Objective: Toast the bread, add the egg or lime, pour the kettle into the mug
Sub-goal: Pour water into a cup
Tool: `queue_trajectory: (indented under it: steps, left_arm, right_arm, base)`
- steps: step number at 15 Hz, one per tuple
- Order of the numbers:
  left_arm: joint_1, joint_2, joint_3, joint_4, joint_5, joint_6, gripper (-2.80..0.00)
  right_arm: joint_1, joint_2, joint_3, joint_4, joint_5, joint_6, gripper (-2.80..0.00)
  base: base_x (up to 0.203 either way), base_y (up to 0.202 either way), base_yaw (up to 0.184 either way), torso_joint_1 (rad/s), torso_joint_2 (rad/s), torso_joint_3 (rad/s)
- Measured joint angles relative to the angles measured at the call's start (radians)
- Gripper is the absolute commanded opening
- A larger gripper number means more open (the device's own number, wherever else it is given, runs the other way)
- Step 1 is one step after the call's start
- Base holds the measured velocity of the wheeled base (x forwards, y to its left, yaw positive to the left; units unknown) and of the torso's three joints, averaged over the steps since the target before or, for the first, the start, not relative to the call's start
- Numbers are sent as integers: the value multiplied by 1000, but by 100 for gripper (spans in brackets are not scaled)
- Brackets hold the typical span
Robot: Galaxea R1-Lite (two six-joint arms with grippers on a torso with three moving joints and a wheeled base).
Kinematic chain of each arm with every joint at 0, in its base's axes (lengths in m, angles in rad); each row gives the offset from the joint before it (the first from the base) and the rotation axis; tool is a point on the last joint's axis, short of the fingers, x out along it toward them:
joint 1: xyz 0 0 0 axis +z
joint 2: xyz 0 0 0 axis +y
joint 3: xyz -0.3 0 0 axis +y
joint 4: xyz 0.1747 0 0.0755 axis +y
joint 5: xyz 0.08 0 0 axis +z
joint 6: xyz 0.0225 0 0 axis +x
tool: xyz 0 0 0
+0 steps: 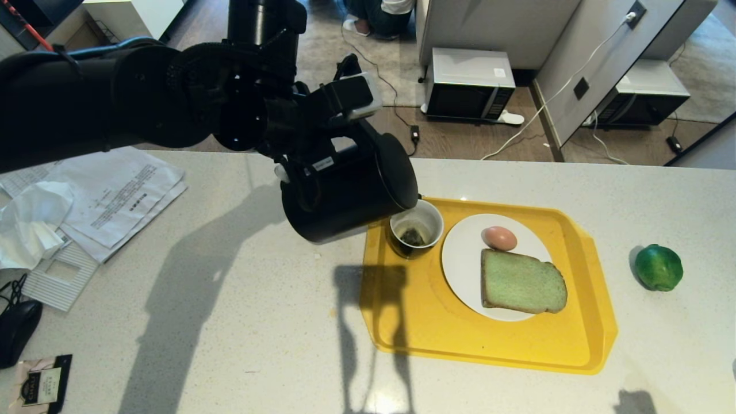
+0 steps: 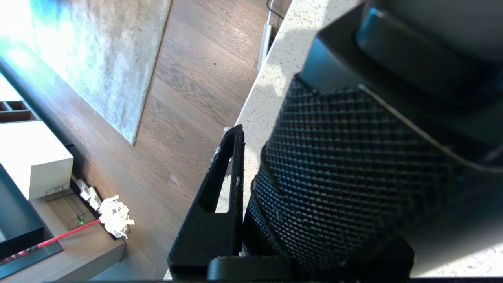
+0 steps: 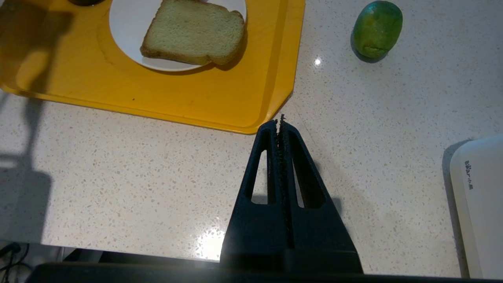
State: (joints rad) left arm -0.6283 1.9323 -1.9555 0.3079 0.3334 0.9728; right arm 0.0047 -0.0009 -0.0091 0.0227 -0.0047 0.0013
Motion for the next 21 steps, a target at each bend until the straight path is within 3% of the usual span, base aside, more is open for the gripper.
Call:
queue_trajectory:
  steps: [21]
  left_arm:
    - [-63,-40,-3,24,69,34,-280]
  right_arm:
    - [0,0,0,0,0,0,-280]
  base:
    - [0,0,0,0,0,0]
